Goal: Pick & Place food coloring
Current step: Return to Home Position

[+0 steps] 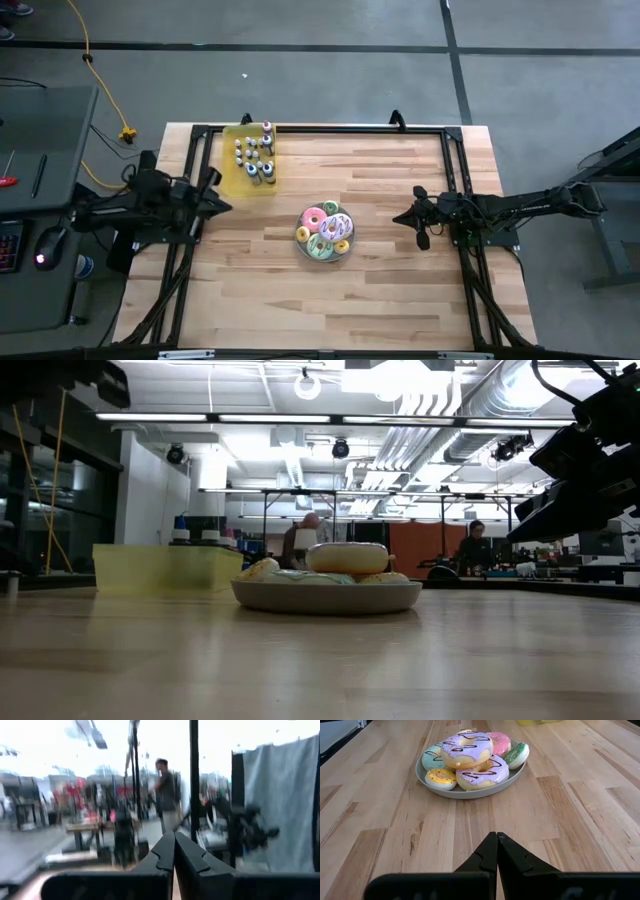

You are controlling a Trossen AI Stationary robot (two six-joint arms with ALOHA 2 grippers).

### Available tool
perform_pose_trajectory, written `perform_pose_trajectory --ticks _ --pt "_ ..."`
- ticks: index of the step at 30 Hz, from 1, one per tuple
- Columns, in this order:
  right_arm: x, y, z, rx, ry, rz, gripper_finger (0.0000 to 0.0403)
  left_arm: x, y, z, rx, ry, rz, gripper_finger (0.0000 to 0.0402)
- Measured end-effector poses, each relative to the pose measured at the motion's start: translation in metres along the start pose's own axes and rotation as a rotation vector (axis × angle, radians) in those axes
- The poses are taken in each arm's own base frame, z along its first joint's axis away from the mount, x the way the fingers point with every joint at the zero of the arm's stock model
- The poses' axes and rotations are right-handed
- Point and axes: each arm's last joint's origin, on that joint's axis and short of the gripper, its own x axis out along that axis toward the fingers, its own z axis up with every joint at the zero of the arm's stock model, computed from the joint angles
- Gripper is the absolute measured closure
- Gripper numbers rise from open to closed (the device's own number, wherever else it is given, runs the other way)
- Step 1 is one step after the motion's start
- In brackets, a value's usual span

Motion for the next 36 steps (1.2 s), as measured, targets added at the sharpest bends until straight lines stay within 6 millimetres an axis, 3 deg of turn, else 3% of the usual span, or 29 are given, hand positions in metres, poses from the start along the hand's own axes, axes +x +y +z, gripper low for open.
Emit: perform_pose_trajectory --ticks 9,17,25,36 --pt "0.000 0.000 0.000 0.000 0.000 0.000 0.0402 0.002 0.002 -0.015 -0.058 -0.109 0.028 0.0401" --pt "0.000 0.000 0.000 0.000 0.000 0.000 0.0402 0.003 0.006 -0.043 -0.085 -0.099 0.150 0.0401" --pt "0.000 0.000 0.000 0.000 0.000 0.000 0.0402 0.002 0.009 -0.045 -0.072 -0.105 0.248 0.0401" --pt "0.000 0.000 0.000 0.000 0.000 0.000 0.0402 0.000 0.013 -0.067 0.003 0.129 0.392 0.0401"
